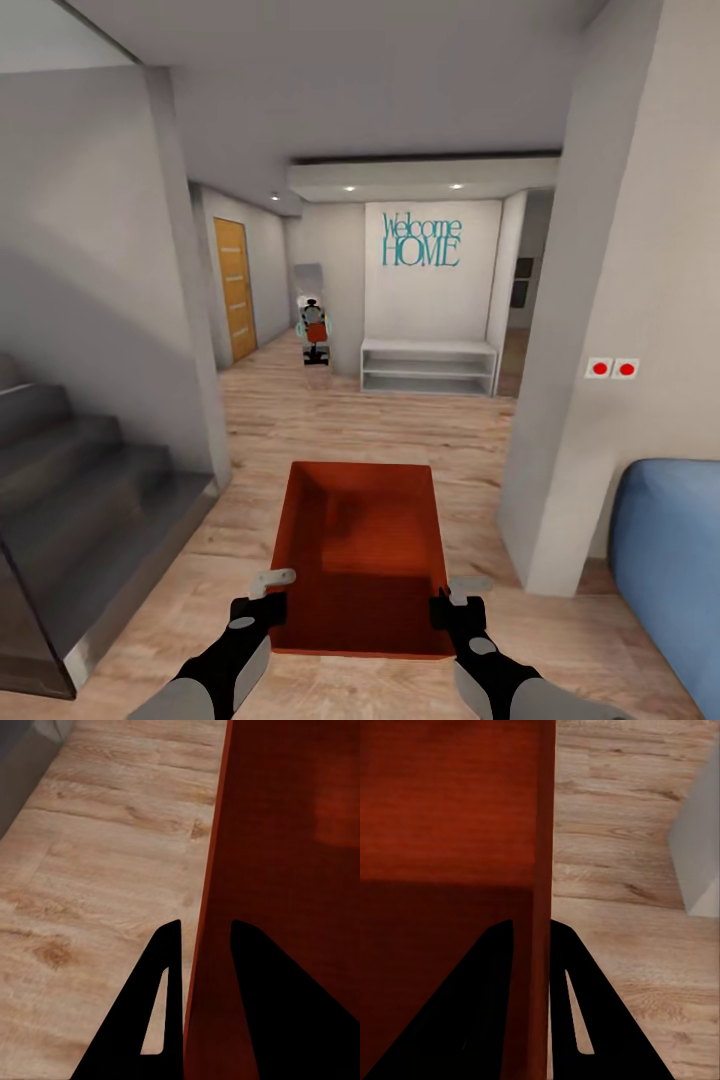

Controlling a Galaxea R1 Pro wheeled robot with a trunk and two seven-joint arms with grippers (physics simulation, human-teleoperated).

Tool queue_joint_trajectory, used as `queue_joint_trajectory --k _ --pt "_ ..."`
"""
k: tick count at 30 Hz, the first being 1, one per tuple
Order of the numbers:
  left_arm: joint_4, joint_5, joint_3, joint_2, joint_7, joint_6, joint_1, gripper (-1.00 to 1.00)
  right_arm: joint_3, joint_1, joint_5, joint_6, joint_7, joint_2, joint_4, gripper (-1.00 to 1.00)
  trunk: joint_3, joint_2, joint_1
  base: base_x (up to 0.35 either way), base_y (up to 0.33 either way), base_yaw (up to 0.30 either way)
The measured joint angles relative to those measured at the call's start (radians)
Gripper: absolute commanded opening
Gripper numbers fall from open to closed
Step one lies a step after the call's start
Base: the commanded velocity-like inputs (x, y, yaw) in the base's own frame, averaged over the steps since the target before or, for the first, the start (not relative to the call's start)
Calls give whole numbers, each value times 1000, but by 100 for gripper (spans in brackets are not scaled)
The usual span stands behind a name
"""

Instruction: Move the two storage containers from the living room to the garage. In the garage, place one container on the floor and stack the other container on top of it (either order is fine).

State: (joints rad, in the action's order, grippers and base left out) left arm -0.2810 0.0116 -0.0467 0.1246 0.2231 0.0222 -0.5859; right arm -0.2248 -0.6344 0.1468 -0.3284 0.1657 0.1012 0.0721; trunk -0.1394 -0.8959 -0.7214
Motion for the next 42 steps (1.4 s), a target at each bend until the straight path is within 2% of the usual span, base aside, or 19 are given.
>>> queue_joint_trajectory --k 42 --pt "-2 0 1 0 0 -1 0 -100 -1 0 2 -1 -1 0 0 -100 0 0 0 322 0 0"
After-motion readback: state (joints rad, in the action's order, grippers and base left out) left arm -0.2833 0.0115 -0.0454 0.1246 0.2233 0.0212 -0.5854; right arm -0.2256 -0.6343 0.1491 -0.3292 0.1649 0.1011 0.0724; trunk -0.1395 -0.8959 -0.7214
